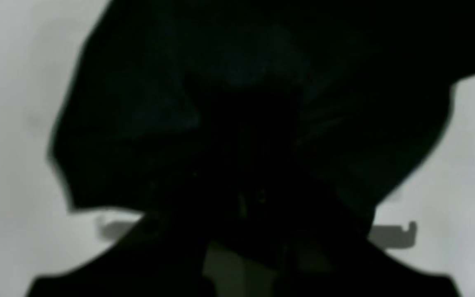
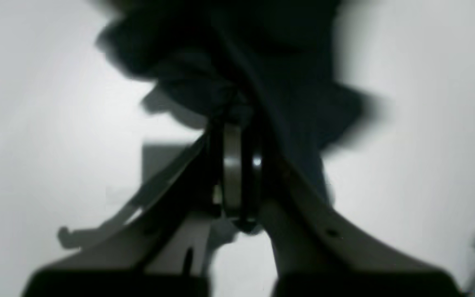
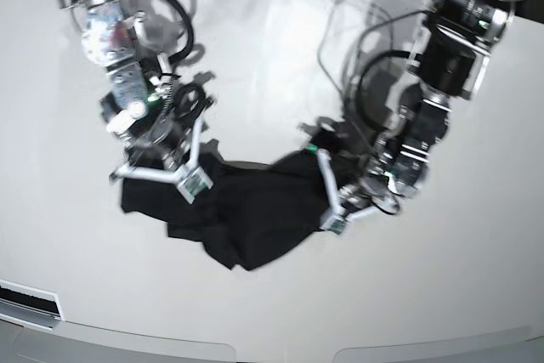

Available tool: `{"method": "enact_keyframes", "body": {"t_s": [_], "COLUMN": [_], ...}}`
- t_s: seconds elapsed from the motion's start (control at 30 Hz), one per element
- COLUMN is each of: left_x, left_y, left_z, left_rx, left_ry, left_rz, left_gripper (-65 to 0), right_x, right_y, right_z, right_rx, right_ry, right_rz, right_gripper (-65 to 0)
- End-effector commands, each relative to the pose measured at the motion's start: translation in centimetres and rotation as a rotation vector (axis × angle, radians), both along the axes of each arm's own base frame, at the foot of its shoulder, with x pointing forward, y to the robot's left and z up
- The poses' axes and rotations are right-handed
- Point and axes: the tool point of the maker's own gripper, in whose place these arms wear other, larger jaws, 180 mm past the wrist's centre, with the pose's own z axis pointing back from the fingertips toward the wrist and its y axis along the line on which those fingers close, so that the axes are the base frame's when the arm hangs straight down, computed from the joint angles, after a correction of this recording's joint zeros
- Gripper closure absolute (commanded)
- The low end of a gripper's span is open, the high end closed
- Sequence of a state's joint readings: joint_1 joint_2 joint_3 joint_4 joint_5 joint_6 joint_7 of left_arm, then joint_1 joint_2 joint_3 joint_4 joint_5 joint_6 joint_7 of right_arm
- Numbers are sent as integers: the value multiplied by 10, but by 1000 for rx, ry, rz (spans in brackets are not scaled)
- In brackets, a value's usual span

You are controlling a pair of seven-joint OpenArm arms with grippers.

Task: Layout the t-shirt on the table in an organized manner, then fold the t-shirt properly
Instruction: 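Lift the shirt with both grippers and pull them apart to spread it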

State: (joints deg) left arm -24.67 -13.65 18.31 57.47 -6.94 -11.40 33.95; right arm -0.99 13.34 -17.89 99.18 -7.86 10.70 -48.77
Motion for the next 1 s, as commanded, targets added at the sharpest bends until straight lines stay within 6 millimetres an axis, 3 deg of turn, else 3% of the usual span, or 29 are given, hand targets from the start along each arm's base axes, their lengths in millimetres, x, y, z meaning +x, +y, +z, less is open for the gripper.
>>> {"method": "enact_keyframes", "body": {"t_s": [0.0, 0.1, 0.17, 0.3, 0.5, 0.63, 0.73, 0.87, 0.9, 0.97], "left_x": [28, 41, 43, 41, 37, 36, 36, 31, 27, 13], "left_y": [12, 29, 28, 27, 57, 73, 79, 71, 67, 53], "left_z": [34, 68, 91, 139, 188, 200, 202, 196, 191, 177], "left_rx": [14, 17, 10, 49, 164, 204, 214, 140, 105, 39], "left_ry": [-101, -178, -218, -305, -419, -446, -454, -414, -385, -298], "left_rz": [6, 3, -37, -146, -188, -188, -189, -182, -183, -233], "left_gripper": [0, 0, 0, 0, 0, 0, 0, 0, 0, 0], "right_x": [13, 18, 21, 26, 29, 28, 26, 20, 20, 20], "right_y": [-10, -19, -26, -53, -105, -114, -100, -81, -81, -87], "right_z": [29, 76, 96, 112, 132, 142, 142, 136, 135, 133], "right_rx": [-16, 24, 43, 51, 114, 205, 260, 298, 297, 301], "right_ry": [-89, -207, -251, -283, -331, -341, -320, -267, -263, -262], "right_rz": [-15, -19, -17, -58, -205, -200, -115, -18, -18, -56], "right_gripper": [0, 0, 0, 0, 0, 0, 0, 0, -39, -211]}}
